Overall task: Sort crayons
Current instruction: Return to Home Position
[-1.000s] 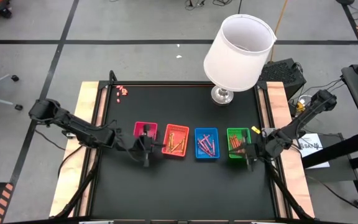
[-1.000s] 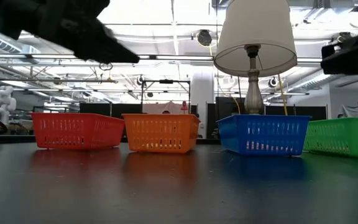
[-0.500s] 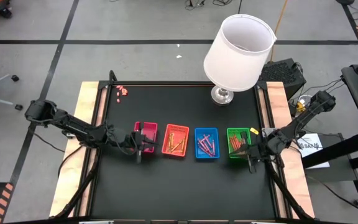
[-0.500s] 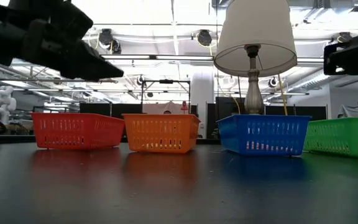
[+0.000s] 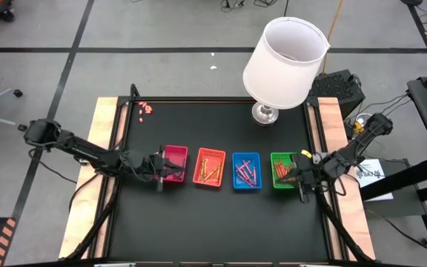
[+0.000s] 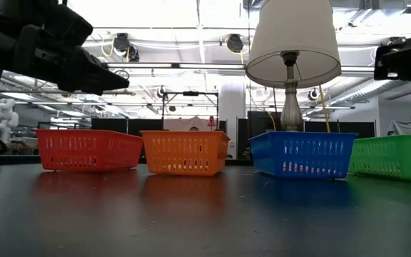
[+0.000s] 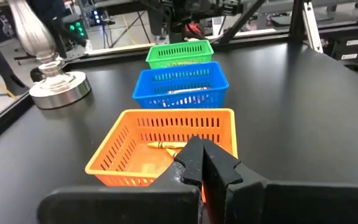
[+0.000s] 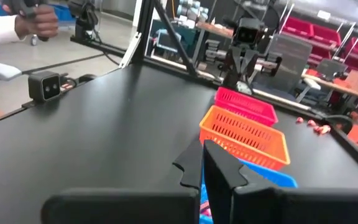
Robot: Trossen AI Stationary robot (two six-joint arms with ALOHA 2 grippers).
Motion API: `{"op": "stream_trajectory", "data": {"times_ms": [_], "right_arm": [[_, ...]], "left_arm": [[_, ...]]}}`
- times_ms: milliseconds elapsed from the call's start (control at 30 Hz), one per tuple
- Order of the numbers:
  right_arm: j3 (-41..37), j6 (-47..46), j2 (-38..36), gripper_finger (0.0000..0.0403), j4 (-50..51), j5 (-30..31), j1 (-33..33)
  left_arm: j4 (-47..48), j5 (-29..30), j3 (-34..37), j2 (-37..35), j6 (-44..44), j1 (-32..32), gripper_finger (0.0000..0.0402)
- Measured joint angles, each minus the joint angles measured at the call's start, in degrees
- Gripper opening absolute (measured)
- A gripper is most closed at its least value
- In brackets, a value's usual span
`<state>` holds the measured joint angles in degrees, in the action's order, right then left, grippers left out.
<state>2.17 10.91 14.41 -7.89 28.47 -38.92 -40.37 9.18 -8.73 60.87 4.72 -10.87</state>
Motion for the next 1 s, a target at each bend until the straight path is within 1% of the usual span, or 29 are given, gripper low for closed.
{"op": "stream_trajectory", "data": {"times_ms": [100,233,333,400,533,633,700,833,933,1000], "right_arm": [[0.0,1.9,-4.5,0.0,2.4,0.0,0.0],[-0.1,4.8,-10.1,0.0,3.1,-0.4,0.9],[-0.1,6.8,-14.1,0.0,5.3,-4.0,2.3],[-0.1,7.7,-14.3,0.0,5.5,-6.2,3.8],[-0.1,7.5,-14.3,0.0,5.7,-8.4,7.3],[-0.2,6.8,-14.3,0.0,6.1,-11.8,10.3],[-0.2,5.8,-14.3,0.0,6.5,-13.7,12.4],[-0.2,2.7,-14.2,0.0,6.9,-14.1,16.0],[-0.2,2.6,-14.2,0.0,7.3,-18.0,18.3],[-0.2,2.6,-14.2,0.0,7.4,-19.0,19.9]], "left_arm": [[-0.1,0.3,1.3,-2.0,0.0,0.0,0.0001],[-2.5,1.5,3.1,-3.8,0.6,0.0,0.0001],[-3.1,1.6,3.7,-4.8,1.2,0.0,0.0001],[-3.8,1.6,4.2,-5.0,1.6,0.0,0.0001],[-7.5,1.6,5.7,-5.3,1.8,0.0,0.0001],[-9.6,1.6,6.9,-5.5,1.7,0.0,0.0001],[-9.8,1.6,7.5,-5.9,1.7,0.0,0.0001],[-9.6,1.6,7.4,-5.9,1.6,0.0,0.0001],[-9.2,1.6,7.4,-5.9,1.2,0.0,0.0001],[-8.6,1.6,7.4,-5.9,1.2,0.0,0.0001]]}}
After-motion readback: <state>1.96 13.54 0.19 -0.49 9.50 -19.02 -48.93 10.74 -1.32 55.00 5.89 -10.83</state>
